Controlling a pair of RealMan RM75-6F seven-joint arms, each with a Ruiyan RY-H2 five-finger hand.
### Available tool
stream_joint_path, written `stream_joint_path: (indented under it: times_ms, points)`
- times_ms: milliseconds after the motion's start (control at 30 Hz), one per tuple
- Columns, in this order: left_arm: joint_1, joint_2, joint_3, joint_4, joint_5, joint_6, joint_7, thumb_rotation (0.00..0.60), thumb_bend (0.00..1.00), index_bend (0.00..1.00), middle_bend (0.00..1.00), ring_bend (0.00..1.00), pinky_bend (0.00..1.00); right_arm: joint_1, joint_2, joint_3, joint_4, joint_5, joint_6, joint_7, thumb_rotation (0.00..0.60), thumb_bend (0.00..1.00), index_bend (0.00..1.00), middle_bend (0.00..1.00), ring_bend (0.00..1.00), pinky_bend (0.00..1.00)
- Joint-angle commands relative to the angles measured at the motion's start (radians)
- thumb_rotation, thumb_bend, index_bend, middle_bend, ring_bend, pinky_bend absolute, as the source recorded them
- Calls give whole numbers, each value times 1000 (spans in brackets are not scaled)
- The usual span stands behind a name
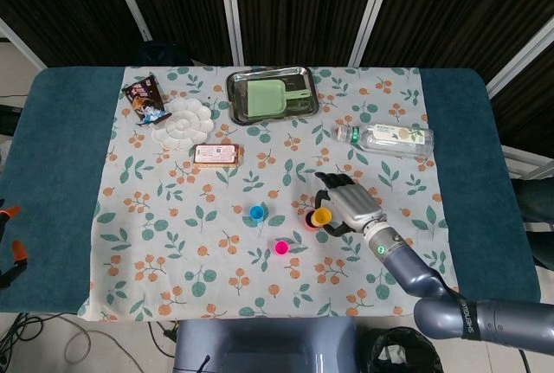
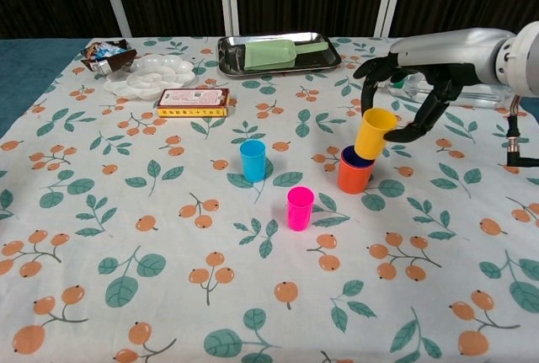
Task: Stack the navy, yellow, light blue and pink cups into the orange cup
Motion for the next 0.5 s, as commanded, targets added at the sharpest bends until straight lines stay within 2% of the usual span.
stream_joint_path:
  times_ms: [33, 500]
  points:
    - [0, -1, 0, 0, 0, 0, 1, 600, 614, 205, 84, 4, 0, 5, -7, 2, 7, 2, -6, 1, 600, 409, 481, 0, 33, 83]
    - [0, 0, -2, 2, -1, 3, 1, 600, 614, 205, 84, 4, 0, 26, -48, 4, 56, 32, -25, 5, 600, 410, 481, 0, 34, 82]
